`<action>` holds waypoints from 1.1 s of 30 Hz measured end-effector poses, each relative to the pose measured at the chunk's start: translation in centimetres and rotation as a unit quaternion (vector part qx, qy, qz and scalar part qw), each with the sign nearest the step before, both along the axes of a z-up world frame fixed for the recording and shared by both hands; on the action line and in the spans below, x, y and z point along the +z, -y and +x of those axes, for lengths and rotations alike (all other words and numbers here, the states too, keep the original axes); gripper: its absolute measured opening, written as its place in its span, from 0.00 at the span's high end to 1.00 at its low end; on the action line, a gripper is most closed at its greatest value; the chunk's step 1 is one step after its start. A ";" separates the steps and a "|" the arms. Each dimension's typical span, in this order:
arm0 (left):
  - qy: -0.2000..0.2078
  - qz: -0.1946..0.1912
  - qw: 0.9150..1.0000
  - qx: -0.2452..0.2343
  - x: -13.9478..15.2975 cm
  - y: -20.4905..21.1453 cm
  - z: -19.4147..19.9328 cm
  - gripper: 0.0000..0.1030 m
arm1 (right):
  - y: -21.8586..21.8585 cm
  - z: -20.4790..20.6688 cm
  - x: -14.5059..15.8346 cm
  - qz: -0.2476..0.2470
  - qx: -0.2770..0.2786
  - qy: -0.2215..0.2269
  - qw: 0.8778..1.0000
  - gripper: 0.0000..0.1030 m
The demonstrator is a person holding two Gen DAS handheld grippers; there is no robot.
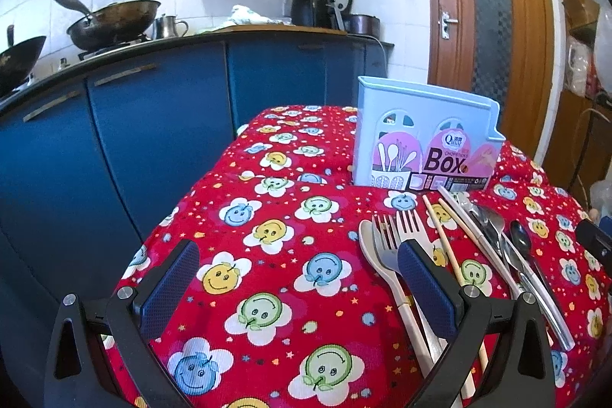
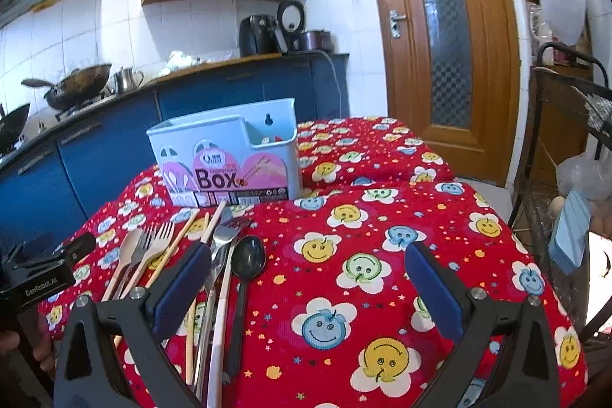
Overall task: Organize utensils
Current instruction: 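Lower left tool and grasp the white plastic spoon while right tool grasps the black spoon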
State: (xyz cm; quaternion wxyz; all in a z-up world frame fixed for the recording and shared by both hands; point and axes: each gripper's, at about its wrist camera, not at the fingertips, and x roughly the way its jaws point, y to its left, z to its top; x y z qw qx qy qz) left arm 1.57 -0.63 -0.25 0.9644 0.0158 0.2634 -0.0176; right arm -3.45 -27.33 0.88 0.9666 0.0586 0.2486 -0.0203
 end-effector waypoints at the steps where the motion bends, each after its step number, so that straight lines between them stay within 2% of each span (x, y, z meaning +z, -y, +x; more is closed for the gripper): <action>1: -0.004 0.001 1.000 -0.001 0.0 0.1 0.1 0.00 | 0.1 0.2 0.0 -0.004 0.002 -0.007 1.000 0.00; 5: -0.018 -0.001 1.000 -0.009 0.2 0.3 0.6 0.00 | -0.2 1.0 0.4 -0.023 0.013 -0.042 0.999 0.00; 16: -0.068 0.032 0.996 -0.038 1.2 1.7 2.0 0.00 | -0.4 3.3 1.0 -0.027 0.055 -0.127 0.990 0.17; 21: -0.123 0.004 0.990 -0.076 1.1 1.7 3.4 0.01 | -0.6 4.5 0.9 -0.018 0.079 -0.172 0.982 0.28; 28: -0.201 -0.012 0.973 -0.114 0.5 1.9 4.9 0.21 | -1.1 6.2 0.6 0.004 0.114 -0.235 0.965 0.44; 30: -0.226 -0.011 0.966 -0.123 0.2 2.0 5.2 0.25 | -1.5 6.7 0.2 0.008 0.126 -0.259 0.957 0.53; 33: -0.253 -0.010 0.958 -0.136 -0.1 2.3 5.7 0.35 | -2.0 7.2 -0.2 0.008 0.144 -0.285 0.948 0.59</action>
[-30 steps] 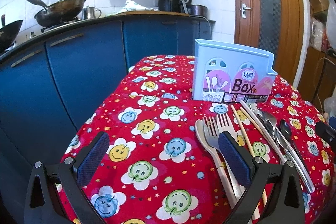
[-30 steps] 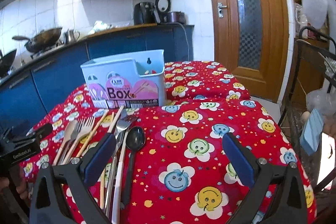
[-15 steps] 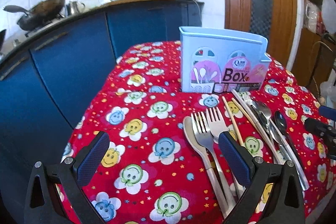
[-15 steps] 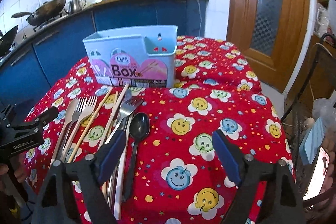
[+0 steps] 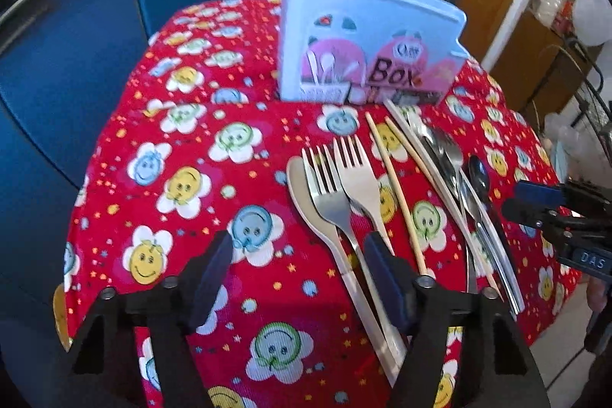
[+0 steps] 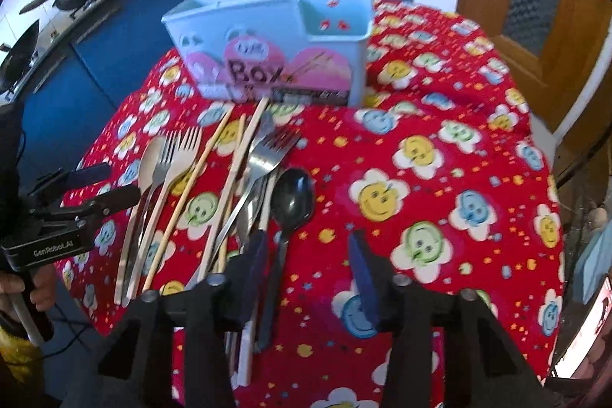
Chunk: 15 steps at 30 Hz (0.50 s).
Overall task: Organize utensils
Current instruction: 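Lower left tool and grasp the white plastic spoon while right tool grasps the black spoon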
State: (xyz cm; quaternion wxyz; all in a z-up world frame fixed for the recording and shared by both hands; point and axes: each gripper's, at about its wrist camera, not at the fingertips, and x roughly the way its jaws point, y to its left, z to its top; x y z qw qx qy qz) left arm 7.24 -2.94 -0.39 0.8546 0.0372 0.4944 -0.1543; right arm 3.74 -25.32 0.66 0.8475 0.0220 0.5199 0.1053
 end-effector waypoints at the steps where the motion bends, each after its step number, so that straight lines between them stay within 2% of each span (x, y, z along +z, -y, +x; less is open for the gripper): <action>1: -0.007 0.002 1.000 -0.002 0.0 0.1 0.1 0.40 | -0.2 0.2 -0.1 -0.002 0.005 -0.006 1.000 0.62; 4: -0.024 0.002 1.000 -0.010 -0.1 0.1 0.5 0.55 | -0.8 0.6 -0.3 -0.012 0.019 -0.022 1.000 0.64; 15: -0.067 -0.013 0.997 -0.038 -0.3 0.7 1.2 0.65 | -1.3 2.5 -1.0 -0.022 0.043 -0.065 0.997 0.75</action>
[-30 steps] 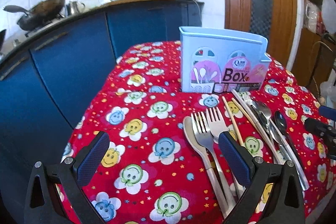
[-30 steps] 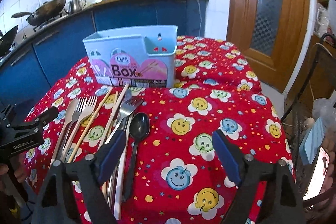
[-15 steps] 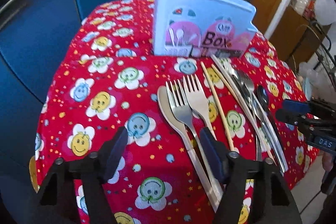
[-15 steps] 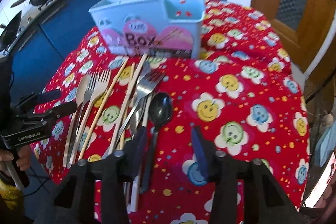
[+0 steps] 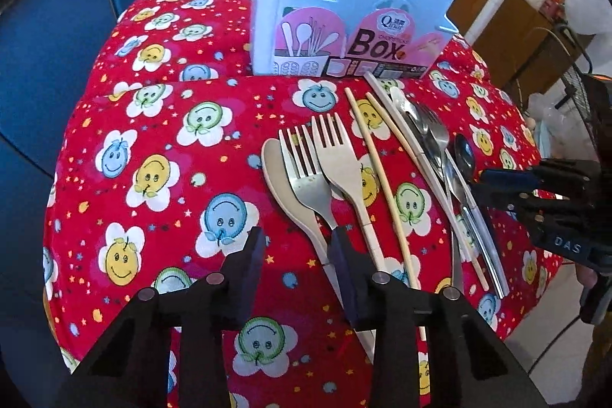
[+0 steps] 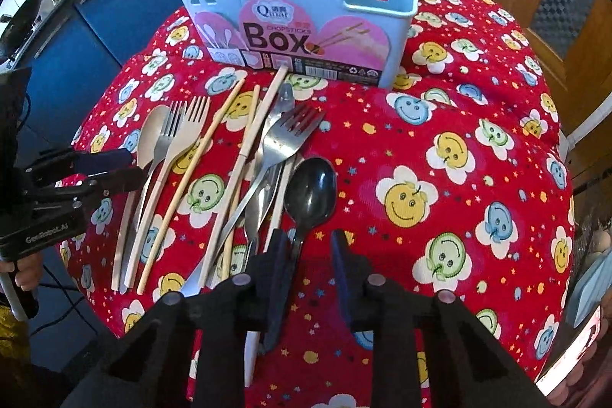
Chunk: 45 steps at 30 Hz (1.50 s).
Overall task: Organize utensils
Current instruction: 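Lower left tool and grasp the white plastic spoon while right tool grasps the black spoon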
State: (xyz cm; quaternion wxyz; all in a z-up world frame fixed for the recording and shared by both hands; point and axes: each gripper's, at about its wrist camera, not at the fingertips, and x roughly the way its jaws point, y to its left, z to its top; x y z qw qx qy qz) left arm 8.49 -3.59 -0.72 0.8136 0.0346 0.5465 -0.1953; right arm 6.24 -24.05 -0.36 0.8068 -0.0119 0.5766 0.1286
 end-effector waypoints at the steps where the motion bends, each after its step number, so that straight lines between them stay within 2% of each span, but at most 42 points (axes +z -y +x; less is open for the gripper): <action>1: -0.002 0.000 1.000 -0.001 0.0 0.0 0.0 0.66 | 0.0 0.2 -0.2 -0.001 0.001 -0.005 1.000 0.75; 7: -0.033 -0.002 0.999 0.003 -0.4 -0.7 0.7 0.65 | -0.4 0.7 -0.4 -0.011 0.014 -0.015 1.000 0.77; 13: -0.031 0.015 0.999 -0.006 -0.5 -0.1 0.6 0.66 | -0.3 1.0 -0.5 -0.014 0.010 -0.020 1.000 0.89; 18: -0.042 0.060 0.997 -0.034 -0.6 1.3 0.7 0.66 | 0.2 1.0 -0.5 -0.006 0.004 -0.036 0.999 0.92; 22: -0.062 0.107 0.990 -0.061 -0.8 3.1 0.8 0.66 | 0.4 0.7 -0.4 -0.016 0.011 -0.043 0.999 0.92; 24: -0.069 0.114 0.989 -0.060 -0.8 3.4 1.0 0.66 | 0.3 0.8 -0.4 -0.023 0.012 -0.043 0.999 0.92; 27: -0.071 0.101 0.991 -0.050 -0.7 3.2 1.3 0.69 | -0.2 0.9 -0.5 -0.030 0.012 -0.039 0.999 0.92; 31: -0.063 0.077 0.995 -0.032 -0.5 2.4 1.4 0.92 | -0.5 0.9 -0.6 -0.030 0.010 -0.034 0.999 0.92; 35: -0.071 0.026 0.997 -0.004 -0.4 0.3 1.7 0.94 | 0.1 0.6 -0.4 -0.011 -0.005 -0.027 1.000 0.93; 39: -0.065 -0.006 0.998 0.016 -0.3 -1.8 0.9 0.94 | 1.0 -0.3 0.3 0.015 -0.017 -0.013 1.000 0.93; 45: 0.003 -0.046 0.999 0.025 1.9 -3.6 -1.5 0.94 | 2.2 -1.9 2.1 0.063 -0.035 0.045 0.996 0.93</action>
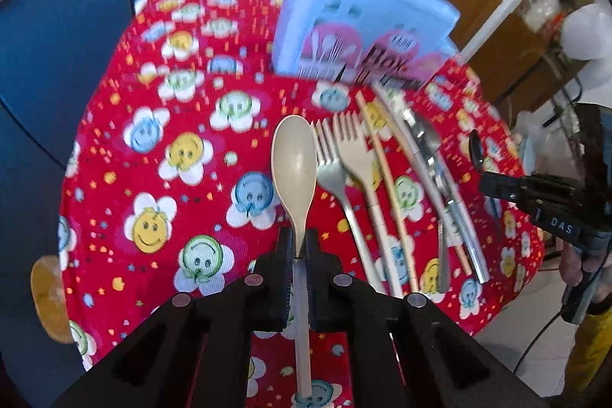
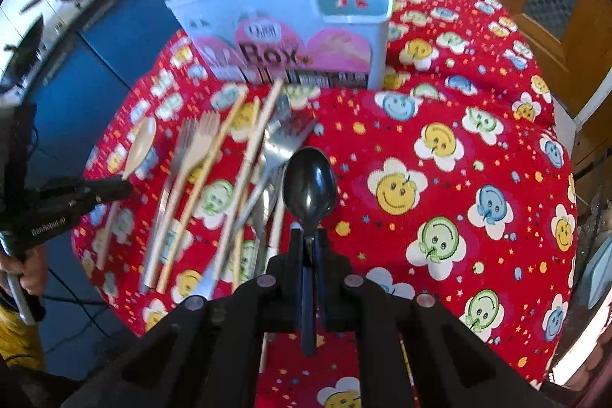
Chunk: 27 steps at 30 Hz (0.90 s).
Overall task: Organize utensils
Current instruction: 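Lift both spoons and carry them over the blue Box caddy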
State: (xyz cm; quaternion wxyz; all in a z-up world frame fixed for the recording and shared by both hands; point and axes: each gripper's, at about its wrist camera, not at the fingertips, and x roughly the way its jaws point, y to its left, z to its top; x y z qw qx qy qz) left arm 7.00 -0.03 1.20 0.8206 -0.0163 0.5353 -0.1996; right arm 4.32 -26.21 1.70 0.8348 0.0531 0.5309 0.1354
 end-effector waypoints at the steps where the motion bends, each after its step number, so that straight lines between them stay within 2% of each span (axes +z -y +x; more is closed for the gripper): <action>1: 0.015 -0.009 1.000 0.001 0.6 0.0 -0.4 0.94 | 0.6 -0.6 0.6 0.010 -0.005 0.017 1.000 0.93; 6: 0.080 -0.053 0.995 0.010 2.6 -0.1 -0.9 0.94 | 0.8 -1.3 2.5 0.047 -0.026 0.088 0.995 0.93; 13: 0.161 -0.100 0.981 0.026 5.8 1.1 1.0 0.94 | 0.7 -0.4 4.7 0.067 -0.037 0.157 0.985 0.93; 19: 0.233 -0.099 0.967 0.036 8.7 2.4 2.7 0.94 | 1.0 0.9 5.8 0.080 -0.051 0.199 0.975 0.93; 27: 0.299 -0.093 0.948 0.056 10.6 3.7 6.7 0.94 | 1.4 3.8 7.4 0.077 -0.072 0.257 0.961 0.93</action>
